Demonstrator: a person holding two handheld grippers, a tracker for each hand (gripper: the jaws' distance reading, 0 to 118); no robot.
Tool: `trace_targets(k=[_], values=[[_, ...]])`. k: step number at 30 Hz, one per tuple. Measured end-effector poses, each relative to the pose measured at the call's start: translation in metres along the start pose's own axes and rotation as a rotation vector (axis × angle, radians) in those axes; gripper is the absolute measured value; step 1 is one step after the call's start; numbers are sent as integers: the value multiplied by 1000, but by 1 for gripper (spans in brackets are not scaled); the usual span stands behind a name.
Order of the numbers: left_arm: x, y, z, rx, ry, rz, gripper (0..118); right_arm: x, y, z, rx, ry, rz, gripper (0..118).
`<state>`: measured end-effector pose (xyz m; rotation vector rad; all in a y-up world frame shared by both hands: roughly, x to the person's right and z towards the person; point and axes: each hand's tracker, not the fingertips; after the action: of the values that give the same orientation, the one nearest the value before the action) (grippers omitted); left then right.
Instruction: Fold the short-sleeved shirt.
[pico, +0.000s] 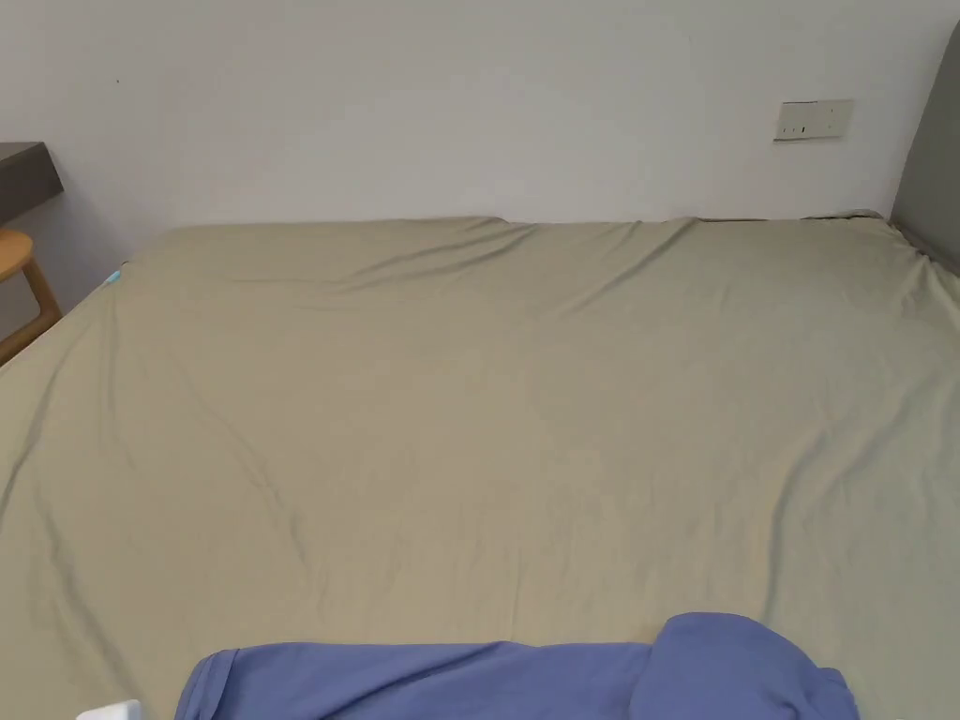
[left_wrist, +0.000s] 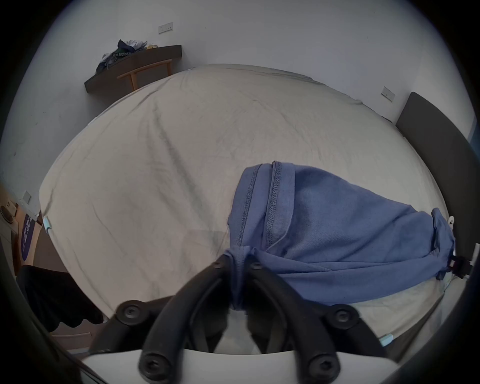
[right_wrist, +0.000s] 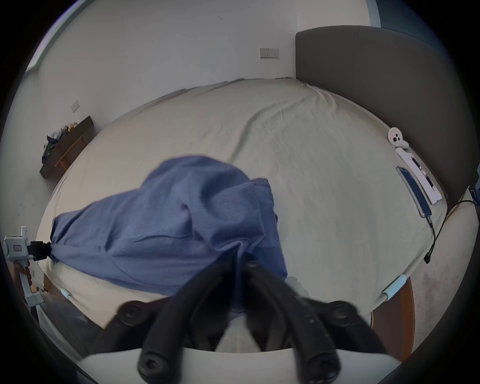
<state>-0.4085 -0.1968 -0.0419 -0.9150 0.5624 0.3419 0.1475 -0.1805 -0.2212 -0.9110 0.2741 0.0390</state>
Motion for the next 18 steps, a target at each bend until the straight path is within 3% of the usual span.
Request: trace_targets(k=[1, 2, 4, 5, 6, 13, 18], values=[[0, 2, 1, 18, 23, 3, 47, -5, 8, 9, 16, -19, 4, 48], [3, 7, 10, 64, 31, 3, 47, -10, 17, 20, 67, -44, 26, 55], [12, 20, 32, 173, -39, -5, 94, -25, 38, 47, 182, -32, 66, 95], [24, 28, 55, 246, -90, -23, 106, -32, 51, 60, 250, -19, 83, 107], [33, 36, 70, 322, -112, -38, 111, -40, 62, 73, 310, -11, 96, 109], [90, 88, 159, 776, -144, -133, 111, -97, 122, 149, 693, 7, 176, 109], [116, 105, 187, 958, -102, -168, 110, -128, 136, 173, 841, -74, 220, 109]])
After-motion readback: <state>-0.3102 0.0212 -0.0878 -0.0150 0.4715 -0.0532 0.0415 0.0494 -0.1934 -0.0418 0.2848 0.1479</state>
